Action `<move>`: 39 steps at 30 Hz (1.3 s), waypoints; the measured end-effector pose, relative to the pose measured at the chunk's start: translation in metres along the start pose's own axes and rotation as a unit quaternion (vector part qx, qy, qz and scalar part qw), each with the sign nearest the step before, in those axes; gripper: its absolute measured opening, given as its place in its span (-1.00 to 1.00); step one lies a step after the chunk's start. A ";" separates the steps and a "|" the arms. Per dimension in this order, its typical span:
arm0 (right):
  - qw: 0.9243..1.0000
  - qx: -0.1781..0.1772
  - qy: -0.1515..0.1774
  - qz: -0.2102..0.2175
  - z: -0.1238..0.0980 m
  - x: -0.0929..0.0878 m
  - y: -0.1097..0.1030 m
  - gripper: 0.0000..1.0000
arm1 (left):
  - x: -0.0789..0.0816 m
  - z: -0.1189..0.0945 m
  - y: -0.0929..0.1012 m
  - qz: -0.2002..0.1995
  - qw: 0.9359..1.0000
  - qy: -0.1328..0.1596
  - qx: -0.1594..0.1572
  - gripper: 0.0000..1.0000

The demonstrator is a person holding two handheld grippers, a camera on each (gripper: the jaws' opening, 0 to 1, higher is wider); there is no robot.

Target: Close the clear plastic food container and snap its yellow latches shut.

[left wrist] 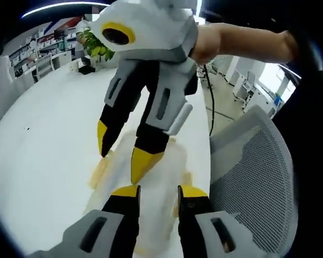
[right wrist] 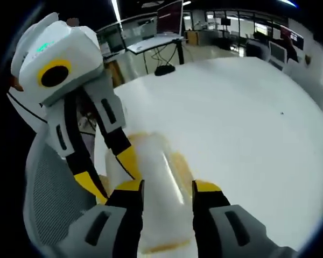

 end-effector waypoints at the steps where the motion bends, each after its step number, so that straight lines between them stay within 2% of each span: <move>1: 1.000 0.003 -0.002 -0.004 0.000 0.000 0.000 -0.33 | -0.001 0.000 0.002 0.006 1.000 -0.001 0.000 -0.57; 16: 0.997 0.048 -0.043 -0.046 0.005 -0.002 -0.001 -0.21 | -0.009 0.002 0.016 0.063 0.998 -0.001 0.007 -0.47; 26: 0.992 0.081 -0.069 -0.065 0.009 -0.003 0.000 -0.20 | -0.011 0.006 0.019 0.137 0.990 0.004 0.028 -0.42; 39: 0.986 0.108 -0.092 -0.085 0.017 0.002 -0.003 -0.20 | -0.008 0.007 0.013 0.176 0.983 0.015 0.051 -0.52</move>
Point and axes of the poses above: the point that each gripper's makers call its tool centre point, and the gripper's own axes: z roughly forward along the fingers, y roughly to its right, x roughly out of its top, the point moved 1 cm from there along -z, roughly backward along the fingers
